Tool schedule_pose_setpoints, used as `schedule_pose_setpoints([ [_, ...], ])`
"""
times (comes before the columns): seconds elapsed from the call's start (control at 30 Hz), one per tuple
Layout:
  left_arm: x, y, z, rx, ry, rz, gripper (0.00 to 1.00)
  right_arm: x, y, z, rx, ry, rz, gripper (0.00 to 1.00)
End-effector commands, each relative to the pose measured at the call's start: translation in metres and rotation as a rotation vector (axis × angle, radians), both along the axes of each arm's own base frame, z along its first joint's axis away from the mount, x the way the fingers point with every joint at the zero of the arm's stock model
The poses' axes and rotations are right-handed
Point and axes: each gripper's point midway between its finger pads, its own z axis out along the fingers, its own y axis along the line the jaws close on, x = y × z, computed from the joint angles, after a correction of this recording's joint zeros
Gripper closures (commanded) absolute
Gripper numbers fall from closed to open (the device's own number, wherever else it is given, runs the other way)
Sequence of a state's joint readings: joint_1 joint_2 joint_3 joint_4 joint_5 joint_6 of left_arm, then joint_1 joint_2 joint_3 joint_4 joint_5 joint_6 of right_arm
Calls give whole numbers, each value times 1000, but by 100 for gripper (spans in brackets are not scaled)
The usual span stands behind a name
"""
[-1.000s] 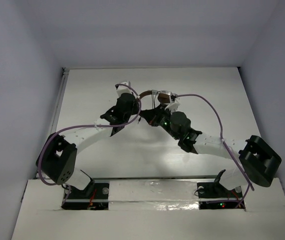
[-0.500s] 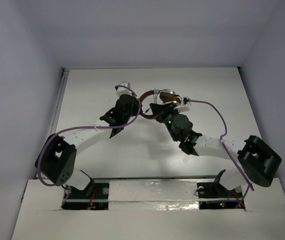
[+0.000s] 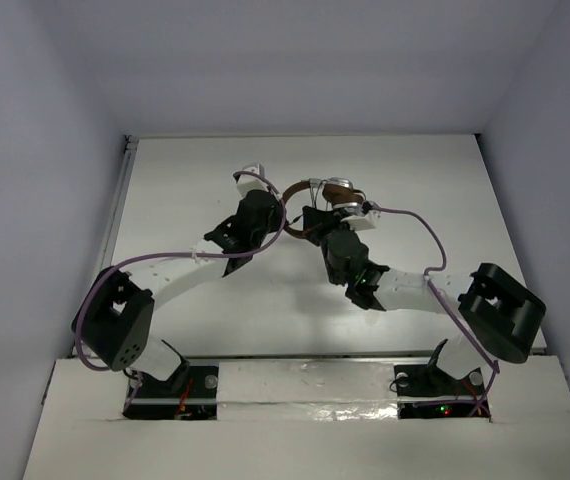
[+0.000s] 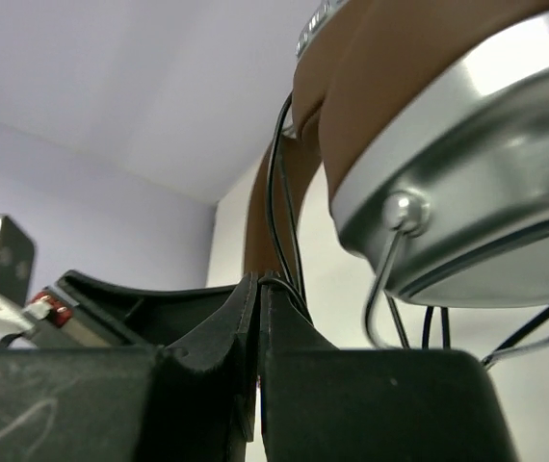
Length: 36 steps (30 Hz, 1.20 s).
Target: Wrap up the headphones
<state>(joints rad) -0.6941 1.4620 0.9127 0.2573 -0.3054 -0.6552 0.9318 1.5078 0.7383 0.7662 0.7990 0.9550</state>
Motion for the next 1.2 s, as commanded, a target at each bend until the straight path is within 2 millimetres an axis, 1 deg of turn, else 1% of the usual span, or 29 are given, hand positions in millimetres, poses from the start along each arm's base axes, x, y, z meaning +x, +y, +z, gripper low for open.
schedule_pose_setpoints([
  [0.0, 10, -15, 44, -64, -88, -1, 100, 14, -15, 9, -27, -16, -141, 100],
  [0.03, 11, -13, 42, -59, -87, 7, 100, 14, -13, -2, -59, 3, -154, 100],
  [0.07, 9, -16, 43, -56, -89, 3, 100, 16, -13, -5, -69, 10, -161, 100],
  [0.1, 10, -14, 41, -45, -82, 13, 100, 17, -14, -7, -70, 13, -175, 100],
  [0.17, 12, -15, 40, -43, -82, 16, 100, 19, -13, -18, -93, 32, -182, 100],
  [0.2, 12, -16, 40, -42, -80, 15, 100, 21, -11, -16, -93, 34, -187, 100],
  [0.27, 14, -18, 41, -43, -80, 13, 100, 24, -10, -28, -139, 63, -203, 100],
  [0.33, 16, -19, 37, -28, -68, 11, 100, 28, -10, -29, -160, 72, -224, 100],
  [0.4, 17, -20, 38, -26, -70, 9, 100, 29, -9, -35, -187, 76, -230, 100],
  [0.43, 17, -21, 38, -27, -70, 8, 100, 28, -4, -36, -193, 75, -223, 100],
  [0.47, 20, -25, 38, -23, -64, 0, 100, 31, 6, -48, -234, 83, -185, 100],
  [0.5, 20, -25, 38, -22, -64, -1, 100, 28, 10, -46, -227, 77, -176, 100],
  [0.53, 21, -27, 39, -22, -64, -4, 100, 30, 16, -46, -232, 76, -160, 100],
  [0.57, 24, -30, 45, -25, -73, -7, 100, 31, 19, -50, -242, 84, -147, 100],
  [0.6, 26, -30, 41, -10, -62, -6, 100, 31, 23, -56, -247, 90, -129, 100],
  [0.63, 28, -30, 43, 1, -68, -1, 100, 27, 29, -58, -251, 91, -109, 100],
  [0.67, 31, -30, 48, 3, -79, 6, 100, 26, 30, -58, -254, 91, -96, 98],
  [0.73, 38, -27, 47, 23, -85, 17, 100, 24, 35, -60, -260, 100, -59, 95],
  [0.77, 42, -29, 52, 23, -93, 15, 100, 22, 36, -62, -264, 104, -50, 94],
  [0.8, 45, -28, 44, 40, -74, 17, 100, 20, 38, -65, -276, 113, -25, 93],
  [0.83, 49, -26, 44, 43, -74, 20, 100, 19, 38, -66, -281, 121, -18, 89],
  [0.87, 54, -23, 42, 51, -74, 26, 100, 16, 38, -66, -281, 129, -5, 83],
  [0.9, 55, -24, 41, 54, -72, 24, 100, 14, 37, -71, -292, 135, 5, 83],
  [0.93, 60, -18, 41, 50, -71, 34, 100, 12, 37, -65, -284, 130, 14, 78],
  [1.0, 66, -16, 39, 47, -63, 29, 100, 7, 35, -67, -291, 142, 38, 77],
  [1.03, 68, -14, 38, 47, -61, 31, 100, 5, 34, -66, -292, 143, 46, 72],
  [1.07, 75, -8, 41, 42, -61, 41, 100, 3, 33, -59, -289, 138, 51, 71],
  [1.1, 74, -12, 41, 36, -55, 21, 100, 1, 32, -61, -303, 149, 60, 68],
  [1.17, 83, -3, 47, 31, -64, 35, 100, -2, 32, -57, -300, 149, 79, 67],
])
